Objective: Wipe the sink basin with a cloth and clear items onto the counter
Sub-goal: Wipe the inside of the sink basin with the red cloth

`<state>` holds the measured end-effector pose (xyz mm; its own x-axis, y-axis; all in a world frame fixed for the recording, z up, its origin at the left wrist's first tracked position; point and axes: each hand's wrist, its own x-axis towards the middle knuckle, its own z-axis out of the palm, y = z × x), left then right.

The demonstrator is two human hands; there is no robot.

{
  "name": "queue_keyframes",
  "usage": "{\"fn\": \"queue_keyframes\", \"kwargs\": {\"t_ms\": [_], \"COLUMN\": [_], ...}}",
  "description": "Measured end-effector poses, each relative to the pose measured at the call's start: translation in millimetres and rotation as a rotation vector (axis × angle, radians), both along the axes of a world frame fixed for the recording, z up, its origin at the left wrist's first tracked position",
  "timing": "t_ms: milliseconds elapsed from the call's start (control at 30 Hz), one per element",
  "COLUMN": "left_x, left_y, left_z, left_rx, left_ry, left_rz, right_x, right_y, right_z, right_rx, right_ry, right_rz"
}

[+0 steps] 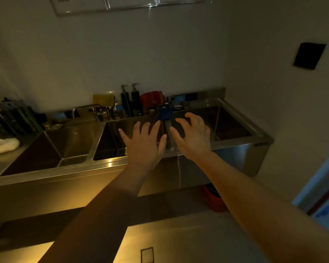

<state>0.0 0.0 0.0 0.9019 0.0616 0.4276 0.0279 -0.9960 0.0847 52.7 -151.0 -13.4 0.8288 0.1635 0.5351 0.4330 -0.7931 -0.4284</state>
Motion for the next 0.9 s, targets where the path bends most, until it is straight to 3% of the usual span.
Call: {"fn": "queue_keyframes", "kwargs": {"t_ms": [133, 467, 900], "left_x": [4.4, 38.9, 169.3], "left_y": [12.5, 26.6, 37.1], "left_z": [-3.9, -17.5, -29.0], "left_rx": [0.028, 0.007, 0.039], "left_ry": [-0.070, -0.034, -0.024], "left_rz": [-0.005, 0.005, 0.030], "right_x": [2.0, 37.5, 169.9], "right_y": [11.2, 24.8, 43.4], "right_z": [-4.0, -15.4, -32.3], "right_rx": [-0.028, -0.046, -0.035], "right_ry": [-0.042, -0.010, 0.015], "right_rz": [-0.022, -0.029, -0.005]}}
